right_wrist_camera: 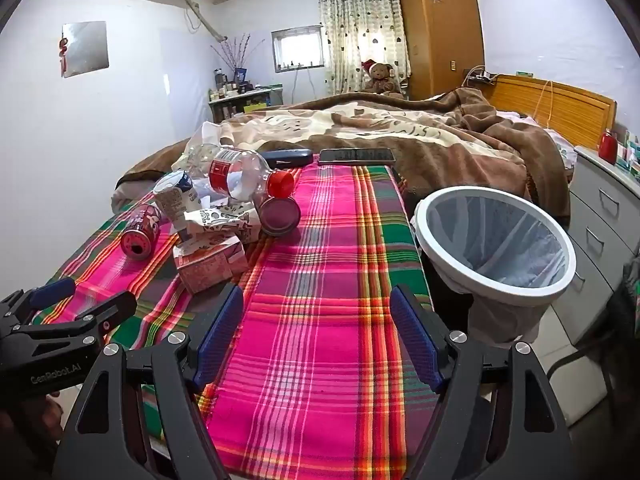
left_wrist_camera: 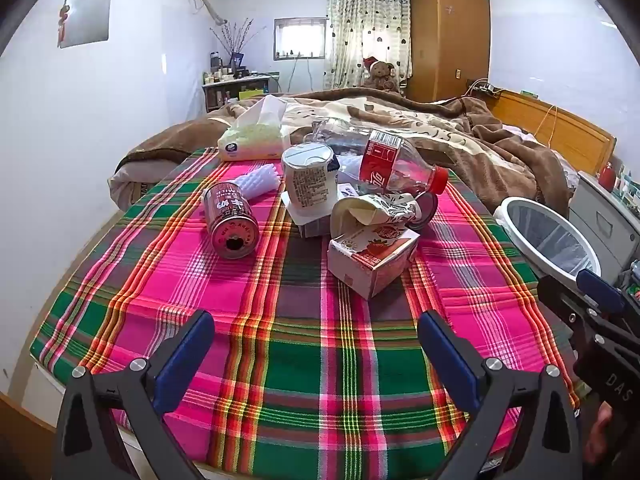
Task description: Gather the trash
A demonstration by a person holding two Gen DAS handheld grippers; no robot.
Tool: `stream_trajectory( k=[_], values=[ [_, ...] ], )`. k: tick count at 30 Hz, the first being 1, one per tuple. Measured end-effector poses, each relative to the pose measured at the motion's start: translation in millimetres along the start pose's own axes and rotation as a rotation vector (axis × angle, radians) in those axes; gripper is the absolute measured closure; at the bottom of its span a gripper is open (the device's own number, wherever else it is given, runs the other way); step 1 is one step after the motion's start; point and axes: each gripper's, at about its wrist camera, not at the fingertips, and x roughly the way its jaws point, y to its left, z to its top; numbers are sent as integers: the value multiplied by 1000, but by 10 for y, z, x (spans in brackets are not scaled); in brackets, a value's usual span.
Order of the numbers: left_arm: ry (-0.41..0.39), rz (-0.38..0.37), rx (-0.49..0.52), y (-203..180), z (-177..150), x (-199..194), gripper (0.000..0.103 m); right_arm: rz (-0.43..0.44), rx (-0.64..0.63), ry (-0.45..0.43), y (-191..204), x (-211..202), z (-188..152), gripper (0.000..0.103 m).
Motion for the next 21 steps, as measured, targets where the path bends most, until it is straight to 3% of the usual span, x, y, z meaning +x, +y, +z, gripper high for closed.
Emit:
stream_trajectory(
  k=[21],
  values=[
    [-5, -3, -11, -7, -12, -29, 0, -12, -12, -14, 7, -58, 14, 26]
  ],
)
